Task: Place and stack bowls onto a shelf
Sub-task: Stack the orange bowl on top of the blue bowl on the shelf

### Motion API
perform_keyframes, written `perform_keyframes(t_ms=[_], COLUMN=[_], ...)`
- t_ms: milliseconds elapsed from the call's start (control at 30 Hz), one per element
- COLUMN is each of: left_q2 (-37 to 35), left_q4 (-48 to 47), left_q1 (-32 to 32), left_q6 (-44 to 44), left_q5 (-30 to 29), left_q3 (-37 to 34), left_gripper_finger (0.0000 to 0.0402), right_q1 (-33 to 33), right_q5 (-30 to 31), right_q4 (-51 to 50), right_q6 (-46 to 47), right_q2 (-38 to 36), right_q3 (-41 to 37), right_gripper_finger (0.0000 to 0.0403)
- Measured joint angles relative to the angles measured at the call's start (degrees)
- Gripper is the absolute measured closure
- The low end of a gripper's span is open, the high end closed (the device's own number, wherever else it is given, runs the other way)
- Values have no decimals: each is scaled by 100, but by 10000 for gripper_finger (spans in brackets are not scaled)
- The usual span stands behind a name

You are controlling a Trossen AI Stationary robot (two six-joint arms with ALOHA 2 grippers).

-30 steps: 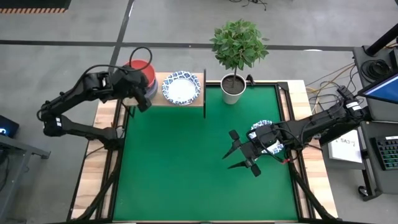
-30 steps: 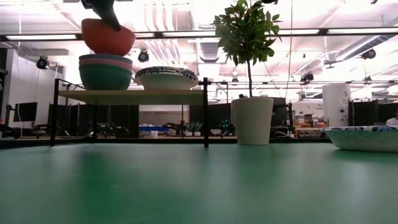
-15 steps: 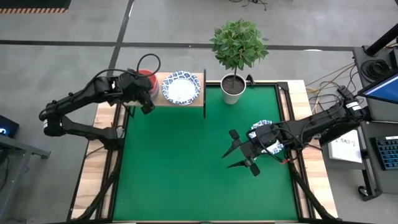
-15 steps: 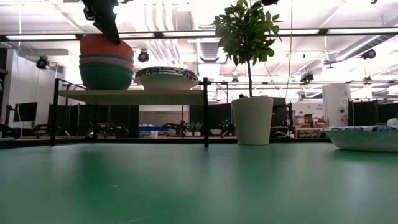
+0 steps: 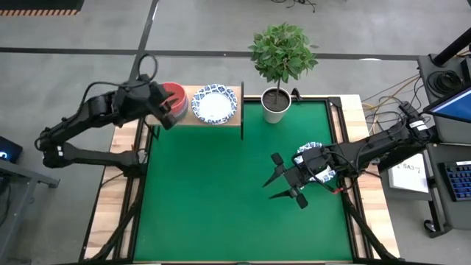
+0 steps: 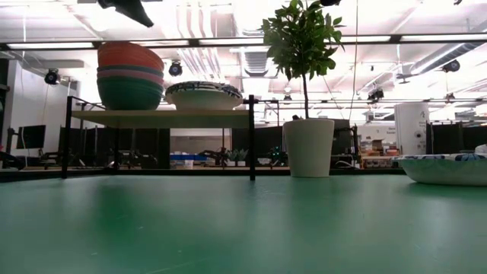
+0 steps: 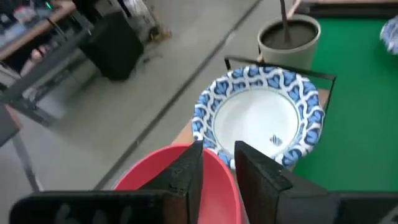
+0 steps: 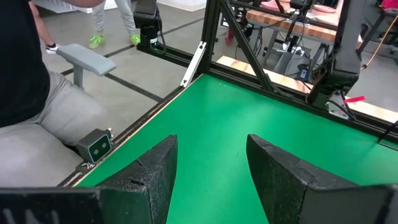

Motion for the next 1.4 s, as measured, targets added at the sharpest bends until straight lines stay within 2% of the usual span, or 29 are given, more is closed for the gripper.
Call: perform_keyframes(t_ms=[200,400,700,800,933,1033,1200,1300,1400], left_q2=[-927,-1468,-1722,-1744,-1785,-1854,-2021,-2081,-2124], left_q4=[1285,1898,2046,2208,2120,2044,1922,1821,1821], left_q1=[22,22,22,22,22,17,24,32,33], left_q6=[48,-144,-556,-500,-184,128,89,-59,-219], left_q5=[0,0,2,4,-22,-509,-1929,-2220,-2234], left_q3=[-1495,-2311,-2846,-2815,-2429,-2209,-2318,-2521,-2701], left_gripper_finger=[353,363,363,363,363,363,363,363,363], right_q1=[-3,-13,-15,-15,-15,-15,-15,-15,-15], right_q5=[1,4,4,4,5,7,17,17,15], right_q4=[53,126,127,127,127,127,127,127,127], right_q6=[-68,-78,-77,-78,-72,-78,-83,-115,-115], right_q2=[90,92,92,92,92,92,92,92,92], right_q3=[0,0,-1,0,0,-2,0,0,0], right_gripper_finger=[220,220,220,220,220,220,220,220,220])
